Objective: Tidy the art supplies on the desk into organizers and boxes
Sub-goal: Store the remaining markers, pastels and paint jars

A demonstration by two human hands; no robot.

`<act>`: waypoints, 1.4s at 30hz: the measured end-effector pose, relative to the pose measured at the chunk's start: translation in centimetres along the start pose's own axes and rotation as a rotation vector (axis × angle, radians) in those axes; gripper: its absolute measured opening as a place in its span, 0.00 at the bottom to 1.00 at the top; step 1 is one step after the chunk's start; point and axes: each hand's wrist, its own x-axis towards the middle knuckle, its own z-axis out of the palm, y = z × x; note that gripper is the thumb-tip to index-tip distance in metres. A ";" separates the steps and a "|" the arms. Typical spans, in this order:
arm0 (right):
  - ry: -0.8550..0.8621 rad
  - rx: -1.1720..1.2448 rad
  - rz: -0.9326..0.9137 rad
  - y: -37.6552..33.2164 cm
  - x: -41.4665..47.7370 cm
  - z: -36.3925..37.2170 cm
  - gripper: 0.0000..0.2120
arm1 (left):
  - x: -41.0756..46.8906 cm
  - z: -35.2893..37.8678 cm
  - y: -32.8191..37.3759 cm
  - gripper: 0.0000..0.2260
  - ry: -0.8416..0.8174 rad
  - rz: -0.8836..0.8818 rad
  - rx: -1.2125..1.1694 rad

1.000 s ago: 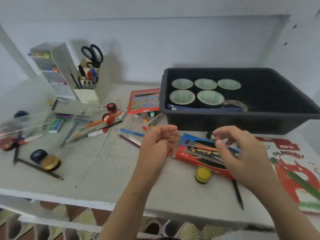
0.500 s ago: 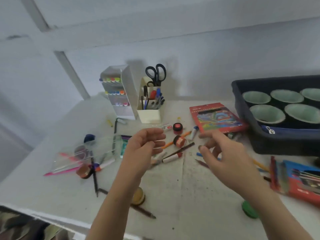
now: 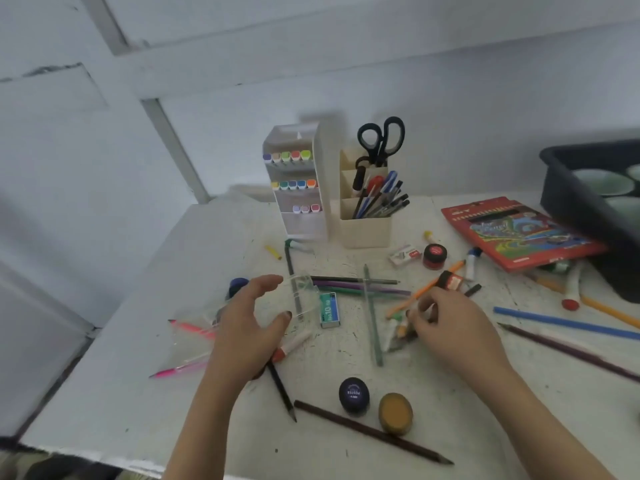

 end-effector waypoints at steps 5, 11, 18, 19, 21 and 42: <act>0.043 0.039 0.073 0.1 -0.3 -0.7 0.03 | 2.4 -1.9 -3.8 0.40 -0.318 0.020 0.293; 0.025 0.060 0.075 1.3 -2.0 -3.9 0.08 | 3.7 -1.8 -5.1 0.35 -0.278 0.090 0.239; -0.205 -0.107 0.222 4.5 -4.3 -7.3 0.11 | 5.2 -4.5 -5.7 0.32 -0.045 0.140 0.125; -0.221 -0.114 0.241 4.8 -4.3 -7.4 0.11 | 5.7 -5.1 -5.9 0.32 -0.021 0.133 0.142; -0.240 -0.124 0.265 5.2 -4.0 -7.5 0.11 | 7.1 -6.3 -6.6 0.33 0.004 0.100 0.187; -0.100 -0.297 -0.217 -1.5 8.0 -2.7 0.19 | 15.3 -4.4 -9.2 0.33 -0.123 -0.022 0.293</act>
